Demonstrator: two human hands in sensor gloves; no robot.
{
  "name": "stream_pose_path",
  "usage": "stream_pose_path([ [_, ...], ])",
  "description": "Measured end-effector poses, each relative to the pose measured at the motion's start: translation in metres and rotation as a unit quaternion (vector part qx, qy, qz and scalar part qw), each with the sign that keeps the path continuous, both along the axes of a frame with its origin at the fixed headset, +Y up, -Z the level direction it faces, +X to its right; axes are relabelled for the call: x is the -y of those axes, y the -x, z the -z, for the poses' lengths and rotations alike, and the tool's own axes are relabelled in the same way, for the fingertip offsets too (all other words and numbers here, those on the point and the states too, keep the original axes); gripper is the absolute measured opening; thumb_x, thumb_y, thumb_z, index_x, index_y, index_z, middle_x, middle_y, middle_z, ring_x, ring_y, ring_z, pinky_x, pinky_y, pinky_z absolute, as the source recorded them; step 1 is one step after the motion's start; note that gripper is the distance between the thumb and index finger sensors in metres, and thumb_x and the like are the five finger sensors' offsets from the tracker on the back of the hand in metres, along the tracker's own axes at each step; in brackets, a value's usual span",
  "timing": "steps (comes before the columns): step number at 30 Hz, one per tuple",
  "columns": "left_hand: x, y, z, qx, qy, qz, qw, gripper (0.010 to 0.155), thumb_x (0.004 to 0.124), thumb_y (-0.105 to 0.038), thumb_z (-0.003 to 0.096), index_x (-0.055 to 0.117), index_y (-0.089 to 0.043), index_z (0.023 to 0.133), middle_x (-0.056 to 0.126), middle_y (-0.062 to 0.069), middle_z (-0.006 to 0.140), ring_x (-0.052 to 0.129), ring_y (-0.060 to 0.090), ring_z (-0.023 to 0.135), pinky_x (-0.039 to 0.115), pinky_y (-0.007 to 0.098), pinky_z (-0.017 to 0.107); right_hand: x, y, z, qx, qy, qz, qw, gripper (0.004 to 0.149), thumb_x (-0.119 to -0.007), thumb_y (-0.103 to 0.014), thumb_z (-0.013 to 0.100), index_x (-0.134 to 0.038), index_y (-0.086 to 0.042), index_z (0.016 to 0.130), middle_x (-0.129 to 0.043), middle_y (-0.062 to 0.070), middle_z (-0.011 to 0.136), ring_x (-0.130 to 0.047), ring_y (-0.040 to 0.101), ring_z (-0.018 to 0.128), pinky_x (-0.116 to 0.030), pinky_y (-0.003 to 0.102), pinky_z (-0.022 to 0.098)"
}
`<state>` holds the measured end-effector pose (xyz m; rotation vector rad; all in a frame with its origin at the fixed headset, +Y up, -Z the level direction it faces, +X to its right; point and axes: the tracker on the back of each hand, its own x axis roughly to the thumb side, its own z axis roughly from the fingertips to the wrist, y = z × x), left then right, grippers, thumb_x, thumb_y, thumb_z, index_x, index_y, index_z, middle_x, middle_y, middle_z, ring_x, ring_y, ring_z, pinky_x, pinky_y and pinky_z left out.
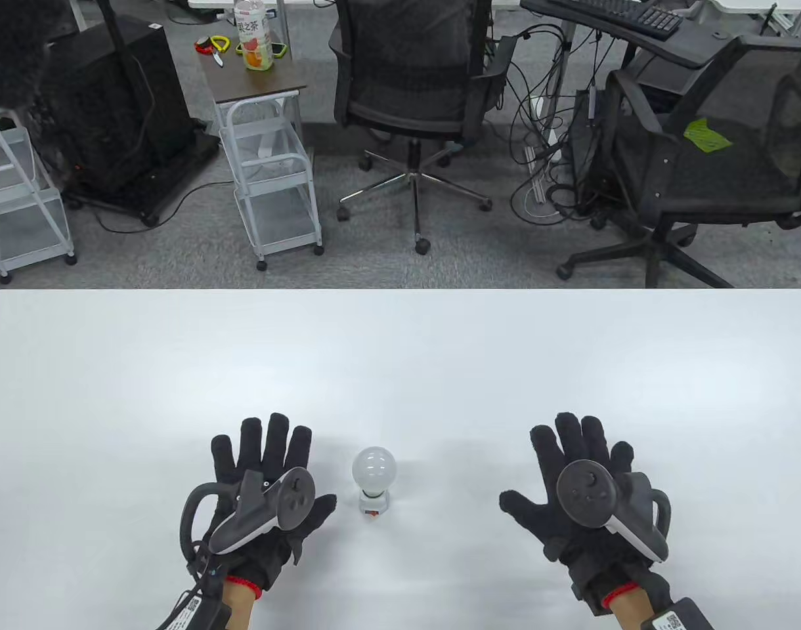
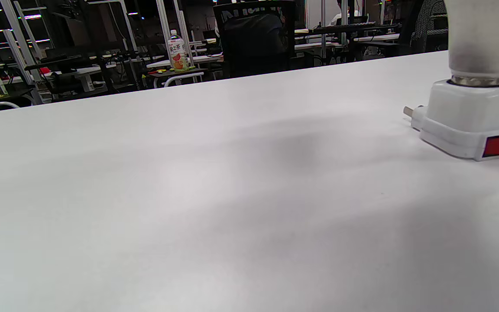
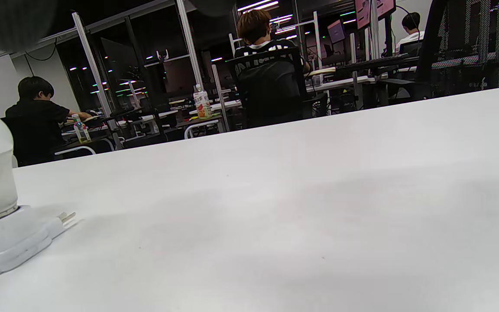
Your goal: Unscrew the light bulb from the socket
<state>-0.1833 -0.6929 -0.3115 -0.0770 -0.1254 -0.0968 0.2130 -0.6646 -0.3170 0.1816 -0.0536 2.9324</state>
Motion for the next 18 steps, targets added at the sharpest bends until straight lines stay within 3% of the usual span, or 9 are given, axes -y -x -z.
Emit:
stream_pose_path([
  [18, 0.0035, -0.0001, 0.0012, -0.014, 0.03, -0.029, 0.999, 0.105, 0.064, -0.079, 0.0422, 0.017, -0.024, 0.118, 0.004, 0.009, 0.125, 0.01, 0.051, 0.117, 0.005, 0.077, 0.075, 0.0057, 0.0029, 0.0016, -0.004, 0.004, -0.006, 1.0, 0.102, -0.066, -0.087, 0.033, -0.031, -0.029, 0.11, -0.02, 0.009, 0.122, -0.019, 0.04, 0.111, -0.025, 0.073, 0.073],
])
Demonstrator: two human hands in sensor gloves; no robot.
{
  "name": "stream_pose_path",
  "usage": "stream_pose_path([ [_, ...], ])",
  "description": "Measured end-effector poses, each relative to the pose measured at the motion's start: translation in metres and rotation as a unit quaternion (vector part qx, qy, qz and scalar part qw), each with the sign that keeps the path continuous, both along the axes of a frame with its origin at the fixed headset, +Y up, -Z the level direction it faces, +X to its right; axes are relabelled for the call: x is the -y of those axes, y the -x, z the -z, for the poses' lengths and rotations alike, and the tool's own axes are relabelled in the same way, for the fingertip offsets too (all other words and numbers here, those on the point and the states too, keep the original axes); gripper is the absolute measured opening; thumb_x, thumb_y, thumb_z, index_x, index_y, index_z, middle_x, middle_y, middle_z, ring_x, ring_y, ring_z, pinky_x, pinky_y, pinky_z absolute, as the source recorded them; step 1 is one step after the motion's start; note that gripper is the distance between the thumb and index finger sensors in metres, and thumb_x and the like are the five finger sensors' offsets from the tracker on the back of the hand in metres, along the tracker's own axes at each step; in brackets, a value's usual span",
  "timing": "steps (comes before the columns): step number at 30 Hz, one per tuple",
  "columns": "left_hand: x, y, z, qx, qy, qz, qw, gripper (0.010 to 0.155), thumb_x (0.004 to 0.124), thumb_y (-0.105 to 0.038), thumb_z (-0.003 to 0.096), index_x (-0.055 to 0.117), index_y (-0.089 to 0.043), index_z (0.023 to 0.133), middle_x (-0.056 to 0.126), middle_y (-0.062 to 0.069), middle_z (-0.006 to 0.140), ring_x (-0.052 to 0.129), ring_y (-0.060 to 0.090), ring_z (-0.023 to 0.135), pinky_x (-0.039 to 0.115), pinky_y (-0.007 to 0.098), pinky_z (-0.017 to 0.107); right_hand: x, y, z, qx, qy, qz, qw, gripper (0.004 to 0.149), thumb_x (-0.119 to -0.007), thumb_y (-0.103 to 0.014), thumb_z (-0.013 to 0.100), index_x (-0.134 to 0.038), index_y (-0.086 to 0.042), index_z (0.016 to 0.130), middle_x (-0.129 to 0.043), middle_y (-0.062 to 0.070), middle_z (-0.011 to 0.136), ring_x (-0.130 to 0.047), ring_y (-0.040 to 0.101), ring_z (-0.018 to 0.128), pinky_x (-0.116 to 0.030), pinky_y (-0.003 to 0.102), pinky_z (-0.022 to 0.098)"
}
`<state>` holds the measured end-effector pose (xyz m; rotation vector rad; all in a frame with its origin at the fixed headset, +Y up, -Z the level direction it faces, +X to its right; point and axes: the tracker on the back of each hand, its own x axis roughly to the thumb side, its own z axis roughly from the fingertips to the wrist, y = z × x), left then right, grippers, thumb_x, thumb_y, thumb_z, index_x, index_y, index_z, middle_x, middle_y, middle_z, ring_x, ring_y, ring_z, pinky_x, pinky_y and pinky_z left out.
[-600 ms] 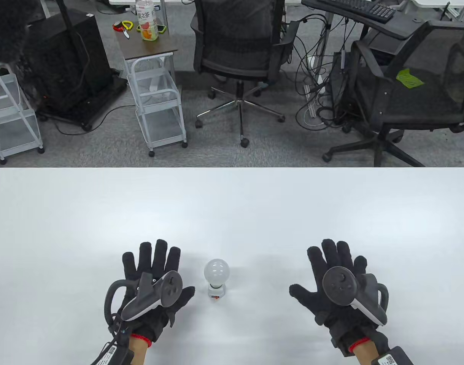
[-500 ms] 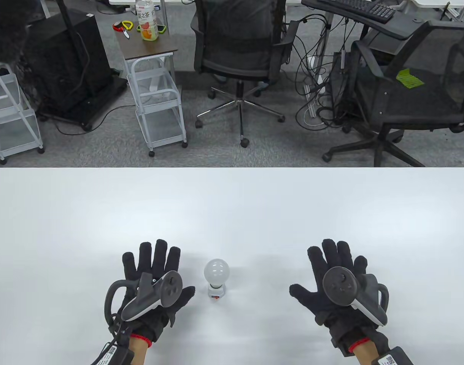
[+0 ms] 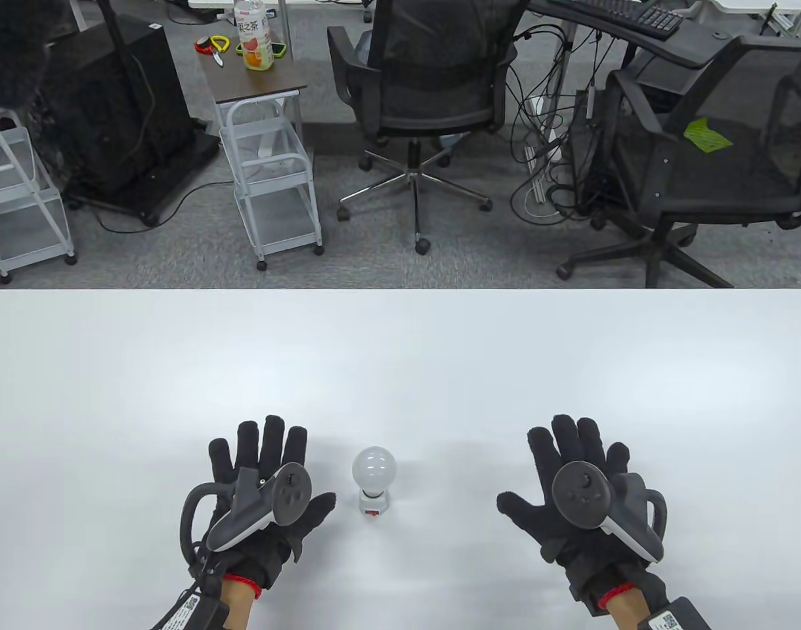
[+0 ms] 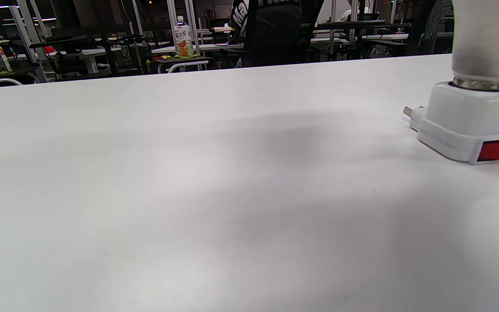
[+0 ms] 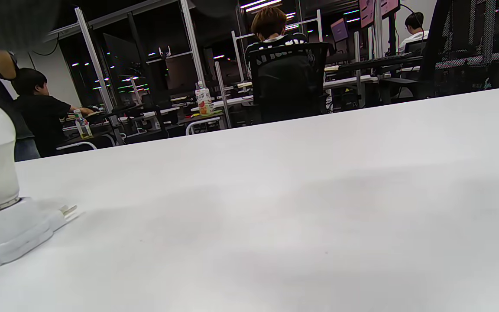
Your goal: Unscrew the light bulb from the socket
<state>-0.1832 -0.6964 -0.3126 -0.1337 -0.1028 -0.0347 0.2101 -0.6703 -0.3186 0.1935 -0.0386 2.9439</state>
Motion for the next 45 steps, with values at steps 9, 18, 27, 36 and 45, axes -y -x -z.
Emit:
stream_pose_path([
  [9, 0.033, -0.025, 0.013, -0.014, 0.102, -0.106, 0.989, 0.113, 0.072, -0.076, 0.0408, 0.015, -0.016, 0.117, 0.005, 0.014, 0.123, 0.002, 0.051, 0.114, -0.001, 0.074, 0.071, -0.002, -0.002, 0.001, 0.005, -0.001, 0.011, 1.0, 0.101, -0.066, -0.085, 0.034, -0.031, -0.029, 0.11, -0.021, 0.009, 0.122, -0.02, 0.04, 0.111, -0.026, 0.073, 0.073],
  [18, 0.066, -0.049, 0.026, -0.068, 0.154, -0.24, 0.956, 0.116, 0.079, -0.072, 0.0375, 0.02, -0.01, 0.116, 0.011, 0.02, 0.121, 0.007, 0.053, 0.113, 0.003, 0.073, 0.072, -0.004, -0.004, 0.002, 0.007, -0.008, 0.028, 1.0, 0.099, -0.066, -0.084, 0.035, -0.033, -0.027, 0.11, -0.023, 0.011, 0.121, -0.022, 0.041, 0.111, -0.027, 0.073, 0.072],
  [27, 0.078, -0.056, 0.027, -0.103, 0.141, -0.291, 0.941, 0.113, 0.083, -0.067, 0.0344, 0.031, -0.009, 0.115, 0.011, 0.018, 0.121, 0.004, 0.051, 0.11, 0.003, 0.072, 0.071, -0.006, -0.007, 0.003, 0.009, -0.016, 0.041, 0.999, 0.098, -0.065, -0.083, 0.036, -0.034, -0.027, 0.11, -0.025, 0.011, 0.121, -0.023, 0.041, 0.111, -0.028, 0.073, 0.072],
  [36, 0.081, -0.058, 0.03, -0.11, 0.146, -0.303, 0.935, 0.108, 0.086, -0.063, 0.0343, 0.038, -0.011, 0.115, 0.01, 0.015, 0.122, -0.001, 0.051, 0.109, 0.0, 0.073, 0.067, -0.006, -0.008, 0.003, 0.006, -0.017, 0.056, 0.998, 0.097, -0.066, -0.082, 0.036, -0.035, -0.026, 0.11, -0.027, 0.012, 0.121, -0.024, 0.042, 0.11, -0.028, 0.073, 0.072],
  [45, 0.082, -0.06, 0.03, -0.114, 0.136, -0.286, 0.942, 0.093, 0.083, -0.059, 0.0404, 0.045, -0.018, 0.115, 0.013, 0.014, 0.122, 0.002, 0.051, 0.109, 0.002, 0.074, 0.068, -0.004, -0.003, 0.002, -0.003, -0.017, 0.053, 0.998, 0.096, -0.066, -0.081, 0.037, -0.037, -0.025, 0.109, -0.028, 0.012, 0.121, -0.026, 0.042, 0.11, -0.029, 0.073, 0.072],
])
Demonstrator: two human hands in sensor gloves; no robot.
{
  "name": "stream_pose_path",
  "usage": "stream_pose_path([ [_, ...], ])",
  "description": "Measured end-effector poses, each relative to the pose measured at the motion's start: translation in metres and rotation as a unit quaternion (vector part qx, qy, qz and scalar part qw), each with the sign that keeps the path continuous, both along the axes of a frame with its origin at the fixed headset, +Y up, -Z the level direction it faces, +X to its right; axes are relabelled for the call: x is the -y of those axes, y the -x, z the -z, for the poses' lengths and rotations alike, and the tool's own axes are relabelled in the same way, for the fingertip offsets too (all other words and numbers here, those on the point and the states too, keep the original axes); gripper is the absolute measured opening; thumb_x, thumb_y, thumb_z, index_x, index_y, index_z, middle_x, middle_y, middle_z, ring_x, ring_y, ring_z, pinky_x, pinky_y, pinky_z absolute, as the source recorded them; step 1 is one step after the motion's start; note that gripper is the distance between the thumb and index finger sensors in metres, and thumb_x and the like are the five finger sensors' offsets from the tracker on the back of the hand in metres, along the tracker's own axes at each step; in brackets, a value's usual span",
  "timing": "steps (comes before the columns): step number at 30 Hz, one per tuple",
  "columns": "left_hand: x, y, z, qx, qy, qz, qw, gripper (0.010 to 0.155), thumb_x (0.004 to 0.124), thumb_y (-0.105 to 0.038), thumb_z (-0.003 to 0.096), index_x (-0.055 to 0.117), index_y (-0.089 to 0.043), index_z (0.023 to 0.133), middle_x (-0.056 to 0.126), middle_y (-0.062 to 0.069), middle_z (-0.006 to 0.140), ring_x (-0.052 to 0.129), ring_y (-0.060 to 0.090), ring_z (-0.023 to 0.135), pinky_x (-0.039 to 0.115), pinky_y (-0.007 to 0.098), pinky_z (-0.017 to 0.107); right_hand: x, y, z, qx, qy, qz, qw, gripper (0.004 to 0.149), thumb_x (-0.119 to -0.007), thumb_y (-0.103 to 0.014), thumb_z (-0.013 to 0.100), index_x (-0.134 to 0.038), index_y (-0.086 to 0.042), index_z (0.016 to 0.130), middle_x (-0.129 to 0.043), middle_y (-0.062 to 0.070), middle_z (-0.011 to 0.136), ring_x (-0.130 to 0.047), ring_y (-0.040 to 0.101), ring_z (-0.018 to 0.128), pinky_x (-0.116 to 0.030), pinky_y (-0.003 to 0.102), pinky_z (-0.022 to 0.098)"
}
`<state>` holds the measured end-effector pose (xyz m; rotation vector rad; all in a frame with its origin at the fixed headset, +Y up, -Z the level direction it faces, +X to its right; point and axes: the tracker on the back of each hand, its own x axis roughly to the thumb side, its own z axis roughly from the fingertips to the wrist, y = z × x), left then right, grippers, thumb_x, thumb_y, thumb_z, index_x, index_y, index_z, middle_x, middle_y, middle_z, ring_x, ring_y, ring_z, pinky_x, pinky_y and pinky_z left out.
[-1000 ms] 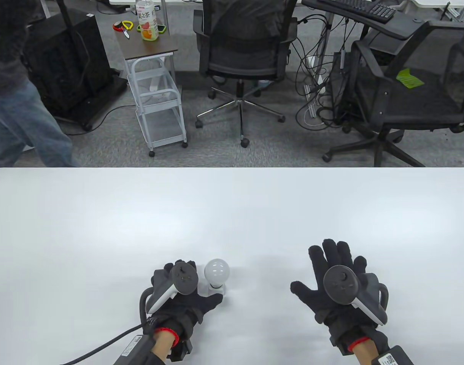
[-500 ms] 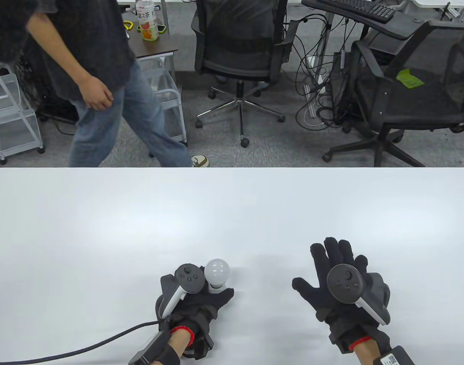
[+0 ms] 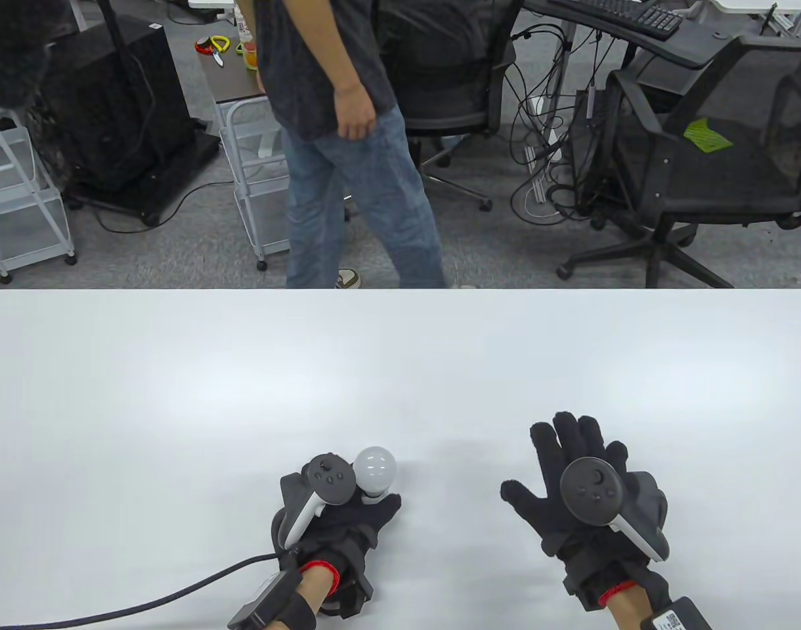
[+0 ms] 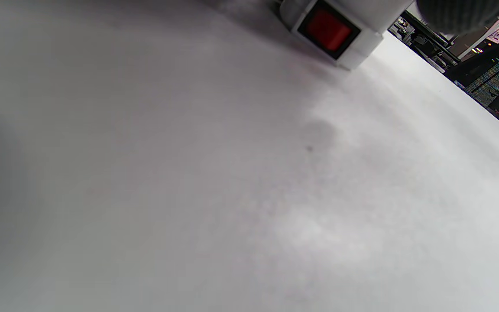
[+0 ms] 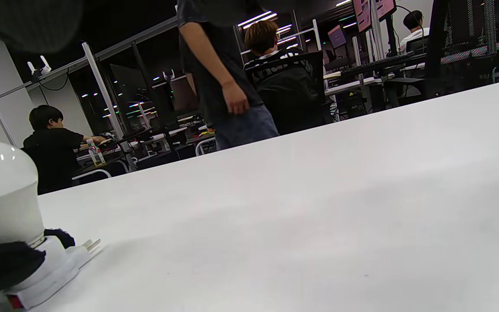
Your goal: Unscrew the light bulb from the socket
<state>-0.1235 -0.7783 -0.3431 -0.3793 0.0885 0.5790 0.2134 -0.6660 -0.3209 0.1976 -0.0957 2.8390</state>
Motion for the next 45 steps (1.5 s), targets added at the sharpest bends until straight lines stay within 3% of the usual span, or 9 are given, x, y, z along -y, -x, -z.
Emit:
stream_pose_path([
  [13, -0.004, 0.005, 0.002, -0.001, -0.026, 0.017, 1.0, 0.081, 0.086, -0.049, 0.045, 0.054, -0.016, 0.112, 0.029, 0.012, 0.123, 0.015, 0.051, 0.112, 0.01, 0.075, 0.071, -0.001, 0.002, -0.002, -0.002, 0.0, 0.002, 1.0, 0.095, -0.066, -0.08, 0.037, -0.038, -0.025, 0.109, -0.029, 0.013, 0.12, -0.027, 0.043, 0.11, -0.03, 0.073, 0.072],
  [19, -0.028, 0.016, 0.004, 0.01, -0.095, 0.034, 0.995, 0.079, 0.087, -0.046, 0.0442, 0.059, -0.012, 0.11, 0.061, 0.021, 0.115, 0.058, 0.05, 0.111, 0.033, 0.076, 0.076, -0.002, 0.0, -0.003, 0.0, 0.0, 0.007, 1.0, 0.094, -0.066, -0.079, 0.037, -0.039, -0.025, 0.109, -0.03, 0.013, 0.12, -0.027, 0.043, 0.11, -0.03, 0.073, 0.072],
  [23, -0.063, 0.021, -0.003, 0.026, -0.172, 0.075, 0.982, 0.08, 0.089, -0.044, 0.0435, 0.061, -0.007, 0.108, 0.073, 0.023, 0.107, 0.085, 0.049, 0.098, 0.052, 0.071, 0.076, -0.004, -0.004, -0.003, 0.006, -0.003, 0.02, 1.0, 0.094, -0.066, -0.079, 0.037, -0.039, -0.024, 0.109, -0.031, 0.013, 0.12, -0.028, 0.042, 0.11, -0.03, 0.073, 0.072],
  [25, -0.071, 0.024, -0.007, 0.03, -0.185, 0.085, 0.979, 0.08, 0.089, -0.045, 0.0436, 0.061, -0.007, 0.108, 0.073, 0.023, 0.106, 0.091, 0.047, 0.092, 0.056, 0.07, 0.075, -0.004, -0.005, -0.003, 0.007, -0.003, 0.021, 1.0, 0.094, -0.066, -0.078, 0.037, -0.039, -0.024, 0.109, -0.031, 0.013, 0.12, -0.029, 0.043, 0.11, -0.03, 0.073, 0.072],
  [34, -0.084, 0.027, -0.013, 0.054, -0.217, 0.126, 0.966, 0.075, 0.091, -0.05, 0.0429, 0.069, -0.01, 0.103, 0.08, 0.02, 0.099, 0.095, 0.041, 0.077, 0.054, 0.07, 0.076, -0.006, 0.001, -0.007, 0.002, -0.018, 0.014, 1.0, 0.093, -0.066, -0.078, 0.038, -0.041, -0.023, 0.108, -0.035, 0.014, 0.119, -0.033, 0.043, 0.109, -0.034, 0.072, 0.071],
  [40, -0.101, 0.007, -0.024, 0.101, -0.28, 0.215, 0.93, 0.072, 0.095, -0.056, 0.0382, 0.079, -0.015, 0.095, 0.089, 0.015, 0.09, 0.098, 0.038, 0.065, 0.056, 0.068, 0.075, -0.006, 0.002, -0.008, 0.0, -0.021, 0.023, 0.999, 0.091, -0.066, -0.076, 0.039, -0.042, -0.022, 0.108, -0.037, 0.015, 0.118, -0.037, 0.044, 0.108, -0.037, 0.073, 0.071],
  [45, -0.112, -0.016, -0.036, 0.146, -0.3, 0.254, 0.908, 0.072, 0.097, -0.06, 0.0359, 0.083, -0.017, 0.092, 0.093, 0.013, 0.084, 0.097, 0.037, 0.059, 0.058, 0.066, 0.075, -0.008, 0.007, -0.012, -0.015, -0.025, 0.067, 0.997, 0.09, -0.066, -0.074, 0.04, -0.044, -0.02, 0.107, -0.044, 0.017, 0.116, -0.045, 0.044, 0.106, -0.041, 0.071, 0.07],
])
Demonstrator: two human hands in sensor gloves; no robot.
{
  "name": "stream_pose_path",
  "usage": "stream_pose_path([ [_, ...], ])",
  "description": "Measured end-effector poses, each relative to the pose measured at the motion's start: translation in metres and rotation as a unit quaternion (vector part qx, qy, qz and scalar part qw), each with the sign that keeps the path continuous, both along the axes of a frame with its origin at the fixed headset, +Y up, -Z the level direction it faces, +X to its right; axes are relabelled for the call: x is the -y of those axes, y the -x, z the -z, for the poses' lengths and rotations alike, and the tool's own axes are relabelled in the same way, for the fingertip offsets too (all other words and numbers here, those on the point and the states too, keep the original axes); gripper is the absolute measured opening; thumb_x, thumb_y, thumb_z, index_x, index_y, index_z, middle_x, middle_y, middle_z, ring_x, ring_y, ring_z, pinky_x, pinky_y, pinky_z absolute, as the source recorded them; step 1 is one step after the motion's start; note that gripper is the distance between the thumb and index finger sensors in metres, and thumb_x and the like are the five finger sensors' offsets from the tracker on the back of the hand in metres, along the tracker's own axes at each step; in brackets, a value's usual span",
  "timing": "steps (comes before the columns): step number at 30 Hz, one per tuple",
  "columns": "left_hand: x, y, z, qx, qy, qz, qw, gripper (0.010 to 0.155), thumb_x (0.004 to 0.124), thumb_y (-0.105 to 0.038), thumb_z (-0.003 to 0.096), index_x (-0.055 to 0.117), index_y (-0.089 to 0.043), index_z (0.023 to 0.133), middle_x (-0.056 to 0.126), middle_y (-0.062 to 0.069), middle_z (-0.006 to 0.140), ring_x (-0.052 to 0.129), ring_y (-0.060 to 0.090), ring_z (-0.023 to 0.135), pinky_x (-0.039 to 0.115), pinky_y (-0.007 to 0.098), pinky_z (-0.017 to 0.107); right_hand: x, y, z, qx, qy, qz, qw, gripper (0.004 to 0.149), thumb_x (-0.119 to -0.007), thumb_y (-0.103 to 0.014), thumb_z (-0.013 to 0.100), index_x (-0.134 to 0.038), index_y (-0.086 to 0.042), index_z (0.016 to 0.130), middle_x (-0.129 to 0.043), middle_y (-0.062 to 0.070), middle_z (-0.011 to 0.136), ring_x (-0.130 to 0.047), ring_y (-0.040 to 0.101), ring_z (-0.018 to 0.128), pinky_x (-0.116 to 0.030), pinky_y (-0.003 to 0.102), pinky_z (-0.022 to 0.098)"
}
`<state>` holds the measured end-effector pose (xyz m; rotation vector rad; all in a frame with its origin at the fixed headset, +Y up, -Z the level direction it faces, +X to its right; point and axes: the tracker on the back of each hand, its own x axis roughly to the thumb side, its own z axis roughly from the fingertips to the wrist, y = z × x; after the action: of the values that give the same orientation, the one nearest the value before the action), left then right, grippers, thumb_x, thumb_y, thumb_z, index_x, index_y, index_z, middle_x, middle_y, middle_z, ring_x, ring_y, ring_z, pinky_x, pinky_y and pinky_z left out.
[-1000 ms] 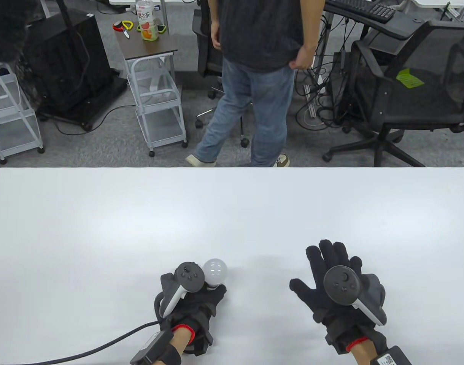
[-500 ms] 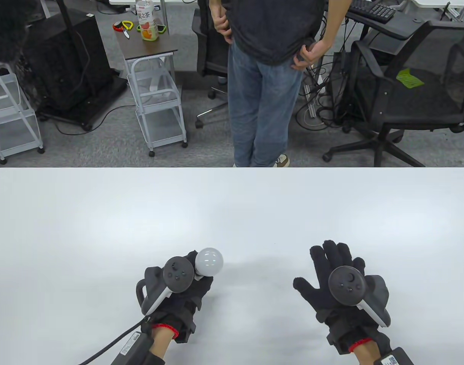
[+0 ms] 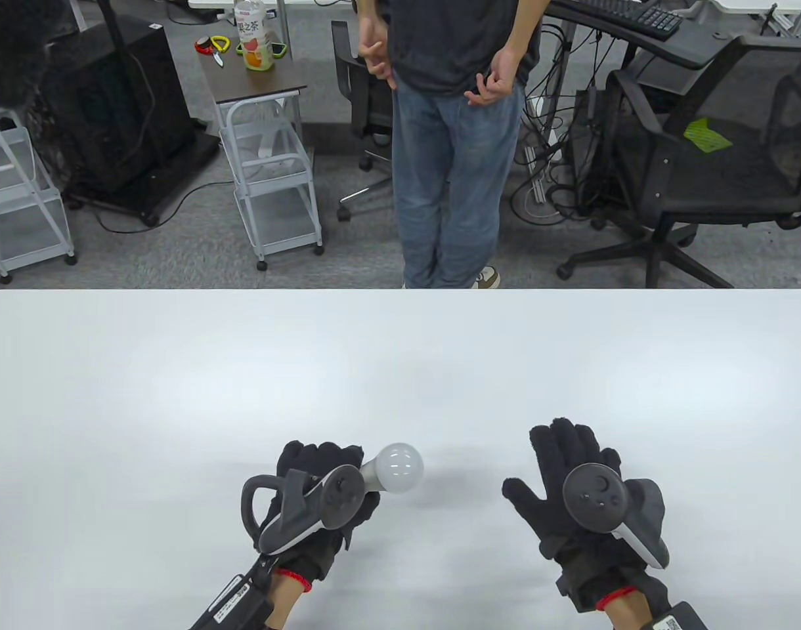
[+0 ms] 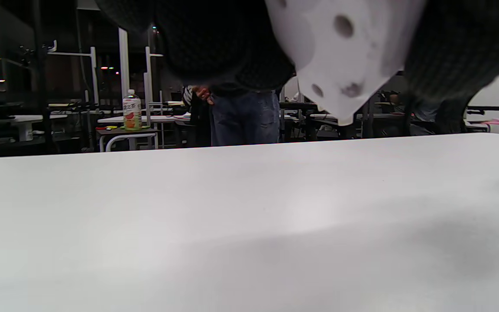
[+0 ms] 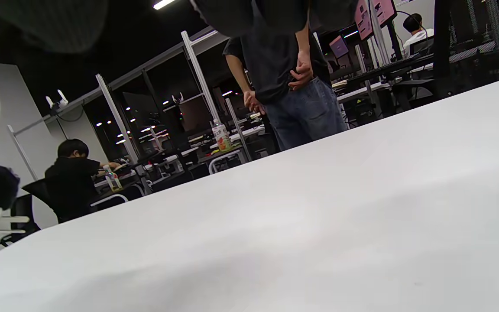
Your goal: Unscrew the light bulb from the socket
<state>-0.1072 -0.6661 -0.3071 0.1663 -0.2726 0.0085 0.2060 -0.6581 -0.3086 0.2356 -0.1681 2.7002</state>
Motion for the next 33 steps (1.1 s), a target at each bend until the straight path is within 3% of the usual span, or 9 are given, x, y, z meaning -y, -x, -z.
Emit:
stream_pose_path([
  [6, 0.002, -0.035, -0.011, 0.055, 0.018, 0.074, 0.996, 0.071, 0.096, -0.06, 0.0367, 0.084, -0.018, 0.092, 0.092, 0.013, 0.084, 0.096, 0.037, 0.058, 0.057, 0.066, 0.075, -0.008, 0.023, -0.015, -0.066, -0.021, 0.092, 0.993, 0.09, -0.066, -0.075, 0.039, -0.05, -0.015, 0.105, -0.061, 0.02, 0.109, -0.065, 0.045, 0.098, -0.054, 0.069, 0.067],
  [10, 0.006, -0.054, -0.017, 0.076, 0.017, 0.095, 0.992, 0.071, 0.096, -0.06, 0.0369, 0.083, -0.017, 0.093, 0.092, 0.013, 0.084, 0.096, 0.037, 0.059, 0.057, 0.066, 0.075, -0.006, 0.044, -0.021, -0.12, -0.004, 0.076, 0.99, 0.095, -0.066, -0.079, 0.037, -0.049, -0.015, 0.105, -0.068, 0.019, 0.105, -0.079, 0.042, 0.089, -0.065, 0.066, 0.063],
  [13, 0.008, -0.063, -0.02, 0.089, 0.003, 0.116, 0.989, 0.072, 0.095, -0.06, 0.0368, 0.083, -0.017, 0.093, 0.092, 0.013, 0.084, 0.096, 0.037, 0.059, 0.057, 0.066, 0.075, 0.0, 0.054, -0.022, -0.129, 0.009, 0.057, 0.99, 0.096, -0.069, -0.081, 0.035, -0.055, -0.013, 0.102, -0.081, 0.017, 0.095, -0.092, 0.036, 0.075, -0.074, 0.062, 0.057],
  [16, 0.009, -0.066, -0.022, 0.099, -0.018, 0.141, 0.985, 0.073, 0.095, -0.06, 0.0368, 0.082, -0.017, 0.094, 0.092, 0.012, 0.084, 0.096, 0.036, 0.059, 0.057, 0.066, 0.075, 0.004, 0.054, -0.019, -0.125, 0.021, 0.076, 0.989, 0.088, -0.075, -0.075, 0.036, -0.065, -0.011, 0.095, -0.093, 0.012, 0.08, -0.101, 0.028, 0.059, -0.082, 0.056, 0.049],
  [23, 0.002, -0.05, -0.021, 0.125, -0.043, 0.06, 0.989, 0.081, 0.096, -0.061, 0.0335, 0.077, -0.017, 0.098, 0.09, 0.01, 0.088, 0.096, 0.034, 0.064, 0.056, 0.067, 0.075, 0.005, 0.042, -0.01, -0.119, 0.059, 0.122, 0.984, 0.079, -0.077, -0.069, 0.039, -0.068, -0.011, 0.092, -0.092, 0.014, 0.081, -0.103, 0.022, 0.051, -0.087, 0.05, 0.044],
  [27, -0.001, -0.036, -0.018, 0.158, -0.023, -0.03, 0.987, 0.08, 0.098, -0.057, 0.0336, 0.076, -0.017, 0.099, 0.087, 0.01, 0.091, 0.094, 0.035, 0.068, 0.054, 0.067, 0.076, 0.007, 0.032, -0.005, -0.114, 0.082, 0.17, 0.976, 0.077, -0.078, -0.067, 0.04, -0.069, -0.011, 0.092, -0.091, 0.015, 0.082, -0.103, 0.023, 0.052, -0.086, 0.051, 0.045],
  [33, -0.001, -0.031, -0.018, 0.182, -0.028, -0.045, 0.982, 0.078, 0.096, -0.057, 0.0357, 0.075, -0.018, 0.099, 0.085, 0.009, 0.093, 0.093, 0.036, 0.071, 0.052, 0.068, 0.077, 0.008, 0.032, -0.005, -0.112, 0.087, 0.17, 0.975, 0.075, -0.078, -0.065, 0.04, -0.068, -0.012, 0.092, -0.089, 0.016, 0.084, -0.101, 0.025, 0.055, -0.084, 0.053, 0.047],
])
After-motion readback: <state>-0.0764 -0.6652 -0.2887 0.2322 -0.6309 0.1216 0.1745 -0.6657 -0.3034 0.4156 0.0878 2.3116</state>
